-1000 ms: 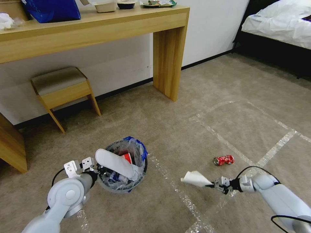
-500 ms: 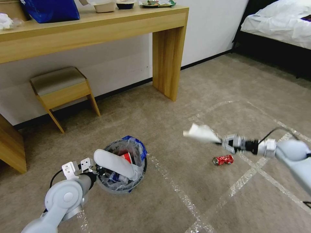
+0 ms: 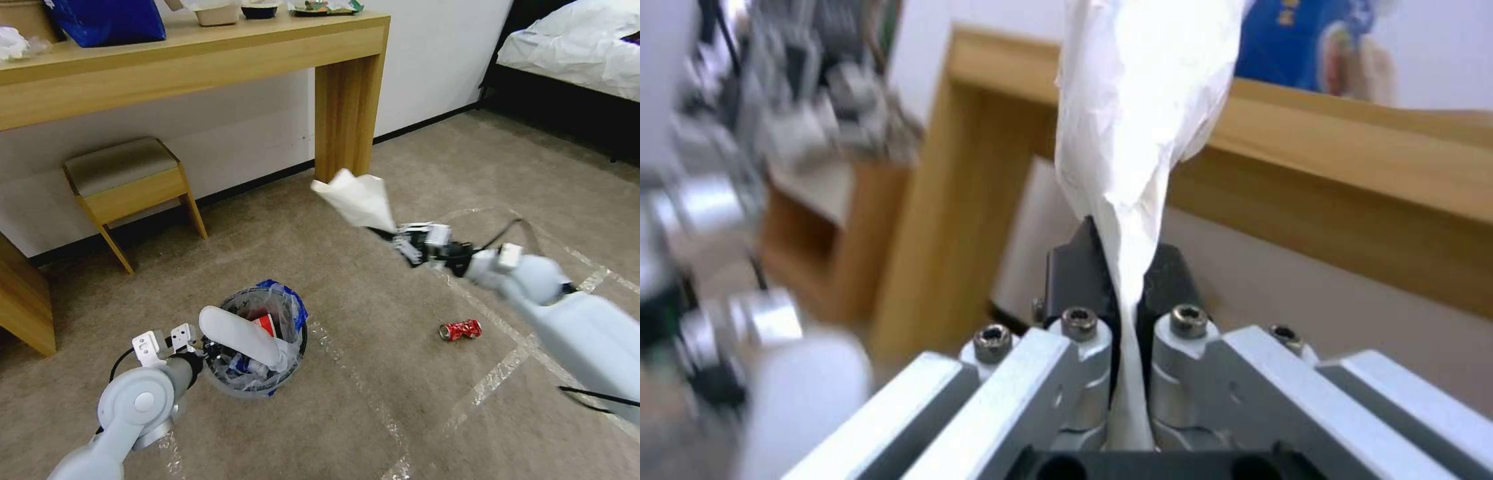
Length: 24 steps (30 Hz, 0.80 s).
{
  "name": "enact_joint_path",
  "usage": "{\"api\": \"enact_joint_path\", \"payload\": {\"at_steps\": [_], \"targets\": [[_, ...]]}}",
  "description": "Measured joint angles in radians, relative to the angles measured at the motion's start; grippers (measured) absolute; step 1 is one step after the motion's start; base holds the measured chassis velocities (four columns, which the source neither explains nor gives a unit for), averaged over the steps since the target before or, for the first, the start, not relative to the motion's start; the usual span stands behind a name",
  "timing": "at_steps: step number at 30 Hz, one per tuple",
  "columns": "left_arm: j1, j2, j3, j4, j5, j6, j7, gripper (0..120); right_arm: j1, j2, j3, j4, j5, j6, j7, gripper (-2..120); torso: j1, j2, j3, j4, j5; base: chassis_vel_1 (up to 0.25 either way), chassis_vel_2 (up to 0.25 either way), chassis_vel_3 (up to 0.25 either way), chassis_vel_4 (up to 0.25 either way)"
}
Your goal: Pick up the trash bin and place the garbage on the floor into it.
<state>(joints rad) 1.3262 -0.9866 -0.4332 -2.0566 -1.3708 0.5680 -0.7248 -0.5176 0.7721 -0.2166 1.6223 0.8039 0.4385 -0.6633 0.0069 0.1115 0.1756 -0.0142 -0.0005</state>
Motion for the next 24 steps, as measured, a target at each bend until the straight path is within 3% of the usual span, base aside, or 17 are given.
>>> {"api": "enact_joint_path", "payload": {"at_steps": [4,8,14,20,24], "targets": [[0.002,-0.005,0.001,0.001,0.001,0.0,0.001,0,0.051,0.121,-0.112,-0.034,0.043,-0.012,0.01,0,0.0,0.0,0.0,0.0001,0.0001,0.0,0.0,0.0,0.0],[0.004,-0.007,0.001,0.002,0.002,0.0,0.002,0,0.07,0.184,-0.16,-0.072,0.038,-0.015,0.013,0,0.0,0.0,0.0,0.0,0.0,0.0,0.0,0.0,0.0],[0.01,-0.011,-0.002,0.002,0.008,0.0,0.005,0,0.086,0.378,-0.249,-0.173,-0.012,-0.009,0.017,0,0.0,0.0,0.0,0.0001,0.0002,0.0,0.0,0.0,0.0],[0.017,-0.012,-0.005,0.0,0.011,0.0,0.006,0,0.084,0.479,-0.286,-0.234,-0.044,0.002,0.011,0,0.0,0.0,0.0,0.0,0.0002,0.0,0.0,0.0,0.0],[0.024,-0.011,-0.009,-0.005,0.011,0.0,0.006,0,0.075,0.495,-0.298,-0.25,-0.057,0.005,0.01,0,0.0,0.0,0.0,-0.0002,0.0002,0.0,0.0,0.0,0.0]]}}
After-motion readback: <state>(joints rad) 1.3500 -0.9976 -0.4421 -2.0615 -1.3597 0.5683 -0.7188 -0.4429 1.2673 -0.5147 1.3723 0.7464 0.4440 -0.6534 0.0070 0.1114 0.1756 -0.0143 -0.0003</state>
